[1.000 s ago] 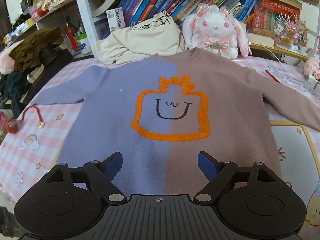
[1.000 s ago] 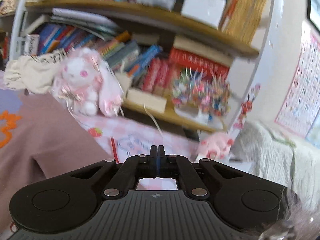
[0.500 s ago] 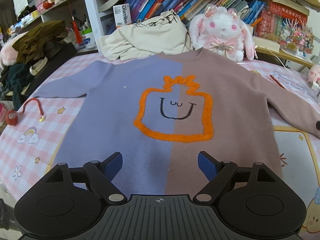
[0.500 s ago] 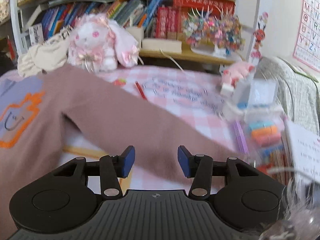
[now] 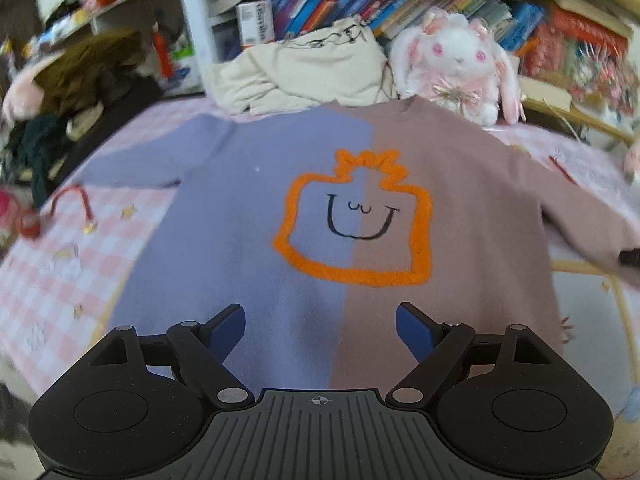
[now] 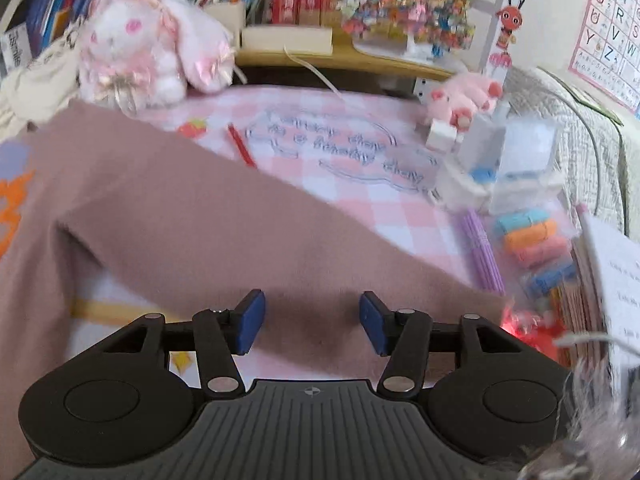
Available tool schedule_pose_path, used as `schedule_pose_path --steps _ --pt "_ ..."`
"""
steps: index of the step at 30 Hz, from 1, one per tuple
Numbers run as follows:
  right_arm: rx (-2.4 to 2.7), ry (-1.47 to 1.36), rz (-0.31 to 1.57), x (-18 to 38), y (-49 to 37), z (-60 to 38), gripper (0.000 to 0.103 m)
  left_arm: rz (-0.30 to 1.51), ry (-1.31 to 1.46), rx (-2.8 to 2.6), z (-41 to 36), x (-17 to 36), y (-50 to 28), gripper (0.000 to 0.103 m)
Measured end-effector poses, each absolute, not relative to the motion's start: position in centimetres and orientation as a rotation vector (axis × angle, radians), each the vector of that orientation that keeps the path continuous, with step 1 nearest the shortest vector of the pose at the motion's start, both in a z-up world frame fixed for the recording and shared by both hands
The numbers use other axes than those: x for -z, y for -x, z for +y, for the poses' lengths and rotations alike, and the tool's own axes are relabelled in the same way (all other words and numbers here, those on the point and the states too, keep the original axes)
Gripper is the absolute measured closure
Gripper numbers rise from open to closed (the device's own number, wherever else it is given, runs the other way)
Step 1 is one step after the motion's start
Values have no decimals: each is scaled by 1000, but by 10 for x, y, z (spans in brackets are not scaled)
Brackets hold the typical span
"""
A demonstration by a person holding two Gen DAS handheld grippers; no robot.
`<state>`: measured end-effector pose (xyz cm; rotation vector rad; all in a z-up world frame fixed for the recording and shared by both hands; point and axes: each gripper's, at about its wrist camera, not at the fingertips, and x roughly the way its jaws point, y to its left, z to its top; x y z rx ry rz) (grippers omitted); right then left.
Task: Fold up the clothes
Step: 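Pull the mauve sleeve outward with the right gripper and release it, then grasp the mauve sleeve again with the right gripper, pull it straight, release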
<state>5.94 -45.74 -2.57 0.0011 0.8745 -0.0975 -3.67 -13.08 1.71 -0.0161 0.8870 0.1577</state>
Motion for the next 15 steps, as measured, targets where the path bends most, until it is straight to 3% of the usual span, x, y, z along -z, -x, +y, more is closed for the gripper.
schedule_pose_path --steps 2,4,6,7,13,15 --pt "95 15 848 28 -56 -455 61 889 31 -68 -128 -13 47 18" --pt "58 65 841 28 -56 -448 74 910 -47 -54 -131 -4 54 18" --pt "29 84 849 27 -58 -442 94 920 -151 -41 -135 2 56 18" --pt "18 87 853 27 -59 -439 96 899 -198 -48 -137 0 56 18" --pt "22 95 843 24 -58 -438 95 744 -242 -36 -138 -24 53 18" --pt "45 89 825 22 -55 -442 82 733 -234 -40 -139 -26 46 17"
